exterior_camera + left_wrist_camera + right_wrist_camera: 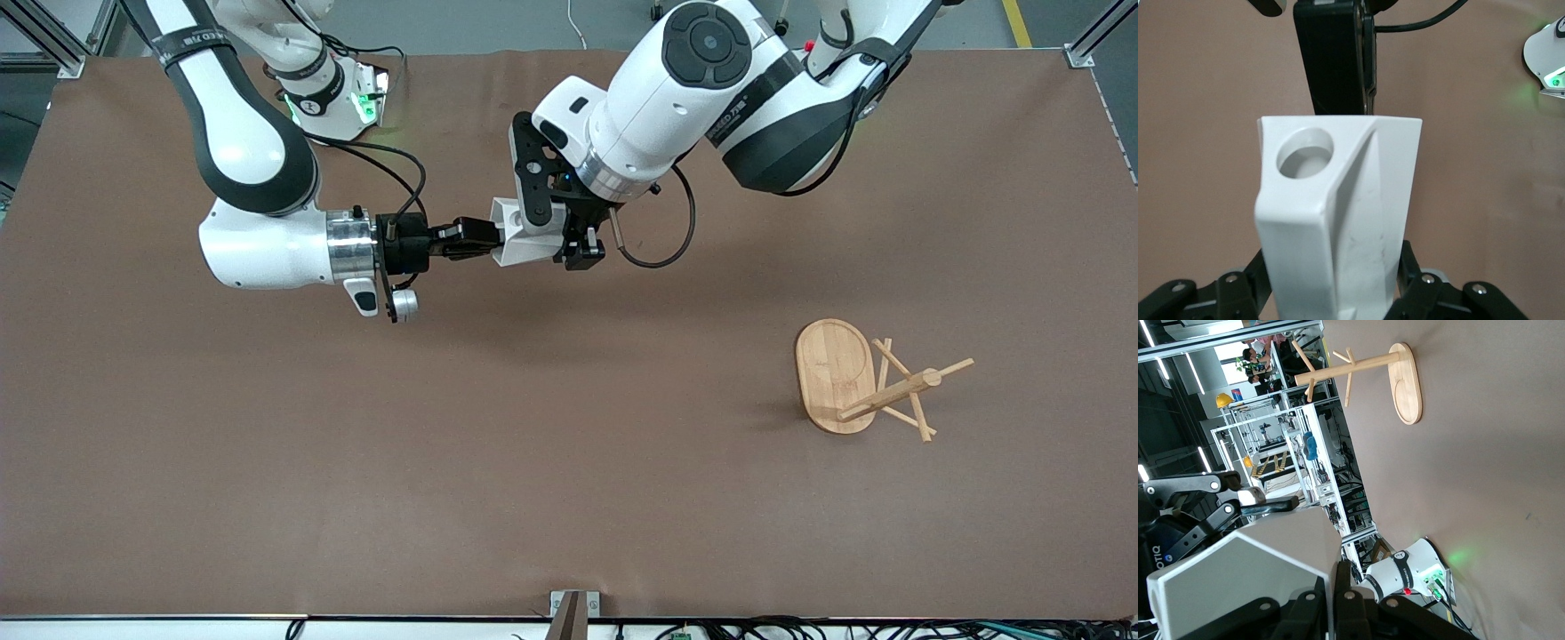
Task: Hang cup on rack
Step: 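Grasp the white cup with the left gripper from the right gripper, then carry the cup toward the rack while the right gripper opens and withdraws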
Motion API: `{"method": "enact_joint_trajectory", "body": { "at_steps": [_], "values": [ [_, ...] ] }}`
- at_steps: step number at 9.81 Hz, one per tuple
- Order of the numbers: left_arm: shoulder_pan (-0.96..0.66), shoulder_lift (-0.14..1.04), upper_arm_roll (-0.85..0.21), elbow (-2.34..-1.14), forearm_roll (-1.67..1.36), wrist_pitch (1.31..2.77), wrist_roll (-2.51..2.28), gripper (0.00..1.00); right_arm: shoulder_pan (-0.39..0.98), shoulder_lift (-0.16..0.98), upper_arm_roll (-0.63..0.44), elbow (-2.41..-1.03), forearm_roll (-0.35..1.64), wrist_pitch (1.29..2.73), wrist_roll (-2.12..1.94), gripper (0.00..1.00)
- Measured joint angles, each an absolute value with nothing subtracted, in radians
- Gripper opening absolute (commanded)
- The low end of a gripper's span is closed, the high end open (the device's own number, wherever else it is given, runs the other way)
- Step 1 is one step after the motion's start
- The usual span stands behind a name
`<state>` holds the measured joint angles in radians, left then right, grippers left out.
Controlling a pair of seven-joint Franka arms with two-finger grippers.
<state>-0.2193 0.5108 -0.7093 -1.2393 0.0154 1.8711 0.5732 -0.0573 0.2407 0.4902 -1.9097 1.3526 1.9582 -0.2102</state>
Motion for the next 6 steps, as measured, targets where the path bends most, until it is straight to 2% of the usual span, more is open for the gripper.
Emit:
{"method": "enact_joint_trajectory", "body": {
  "at_steps": [2, 3, 4, 6],
  "values": [
    [-0.219, 0.511, -0.709, -1.239, 0.015, 1.871, 0.573, 0.00, -0.057, 0.241, 0.490, -1.910, 1.353, 1.958, -0.212, 0.01],
    [-0.219, 0.511, -0.710, -1.238, 0.015, 1.871, 0.572, 0.00, -0.057, 0.241, 0.490, -1.909, 1.353, 1.959, -0.212, 0.48],
    [-0.218, 0.511, -0.711, -1.237, 0.016, 1.870, 0.561, 0.00, -0.057, 0.241, 0.490, -1.908, 1.355, 1.958, -0.212, 0.99],
    [-0.207, 0.511, -0.709, -1.236, 0.021, 1.872, 0.530, 0.00, -0.057, 0.232, 0.493, -1.901, 1.359, 1.945, -0.211, 1.00]
  ]
}}
